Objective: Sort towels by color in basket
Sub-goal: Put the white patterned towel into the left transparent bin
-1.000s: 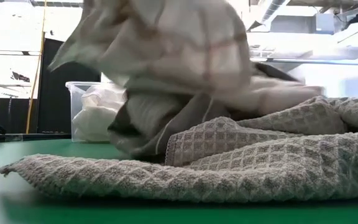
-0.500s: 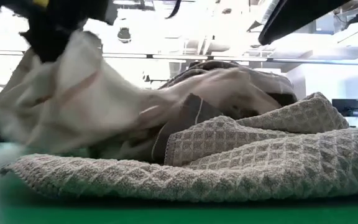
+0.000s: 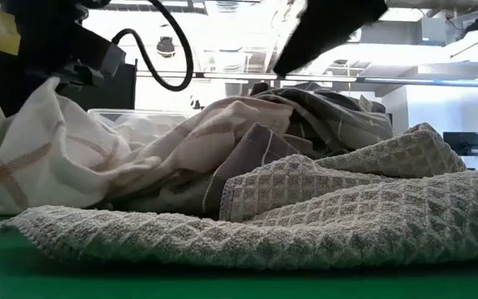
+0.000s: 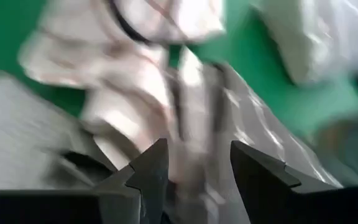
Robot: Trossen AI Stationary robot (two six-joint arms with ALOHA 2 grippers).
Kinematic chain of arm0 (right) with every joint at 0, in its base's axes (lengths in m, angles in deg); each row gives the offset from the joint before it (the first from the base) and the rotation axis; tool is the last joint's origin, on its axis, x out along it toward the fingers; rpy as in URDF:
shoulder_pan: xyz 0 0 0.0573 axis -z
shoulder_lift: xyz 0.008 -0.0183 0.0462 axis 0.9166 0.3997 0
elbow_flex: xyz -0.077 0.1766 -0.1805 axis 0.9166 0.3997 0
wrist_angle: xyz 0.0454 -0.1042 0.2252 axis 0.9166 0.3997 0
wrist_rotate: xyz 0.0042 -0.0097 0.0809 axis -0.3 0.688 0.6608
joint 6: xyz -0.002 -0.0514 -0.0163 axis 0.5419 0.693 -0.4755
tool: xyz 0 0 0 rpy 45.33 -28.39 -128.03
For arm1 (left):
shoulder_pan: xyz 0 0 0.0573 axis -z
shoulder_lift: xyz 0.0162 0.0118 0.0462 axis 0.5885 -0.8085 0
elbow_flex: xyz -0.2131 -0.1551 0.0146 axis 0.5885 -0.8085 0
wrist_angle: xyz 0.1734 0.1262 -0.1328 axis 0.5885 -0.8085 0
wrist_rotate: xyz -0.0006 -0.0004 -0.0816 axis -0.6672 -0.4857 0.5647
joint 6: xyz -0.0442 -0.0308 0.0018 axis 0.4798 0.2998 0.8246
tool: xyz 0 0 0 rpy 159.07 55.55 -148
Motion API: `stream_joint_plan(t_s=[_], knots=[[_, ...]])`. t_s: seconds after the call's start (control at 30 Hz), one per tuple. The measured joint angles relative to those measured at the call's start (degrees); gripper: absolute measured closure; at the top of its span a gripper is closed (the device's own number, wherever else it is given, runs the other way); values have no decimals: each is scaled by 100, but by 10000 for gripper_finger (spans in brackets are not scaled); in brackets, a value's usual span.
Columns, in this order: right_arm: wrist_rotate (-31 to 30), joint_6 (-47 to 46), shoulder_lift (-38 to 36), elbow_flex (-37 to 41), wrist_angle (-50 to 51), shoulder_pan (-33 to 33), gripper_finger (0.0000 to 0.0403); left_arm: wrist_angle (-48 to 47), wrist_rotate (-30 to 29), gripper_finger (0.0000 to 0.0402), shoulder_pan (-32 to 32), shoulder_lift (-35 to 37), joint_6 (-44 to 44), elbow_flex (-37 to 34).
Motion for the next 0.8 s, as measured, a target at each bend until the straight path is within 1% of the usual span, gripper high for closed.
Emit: stream_joint_plan(t_s=[0.1, 0.17, 0.23, 0.37, 0.47, 0.67, 0.8], knots=[[580, 643, 0, 0, -755, 69, 203, 171, 178, 383, 2, 0, -61, 0], [936, 958, 0, 0, -1139, 106, 204, 352, 191, 382, 2, 0, -115, 0], [1115, 1172, 0, 0, -1397, 143, 205, 526, 196, 378, 2, 0, -171, 0], [1258, 1249, 94, 0, -1616, 266, 205, 751, 195, 375, 2, -31, -237, -2], [1568, 1245, 323, 3, -1728, 380, 205, 811, 175, 374, 2, -170, -300, -2], [1607, 1212, 875, 9, -1728, 520, 205, 1039, 118, 372, 2, -615, -412, -2], [1608, 1159, 1126, 7, -1756, 606, 214, 1270, -295, 365, 42, -656, -437, -2]])
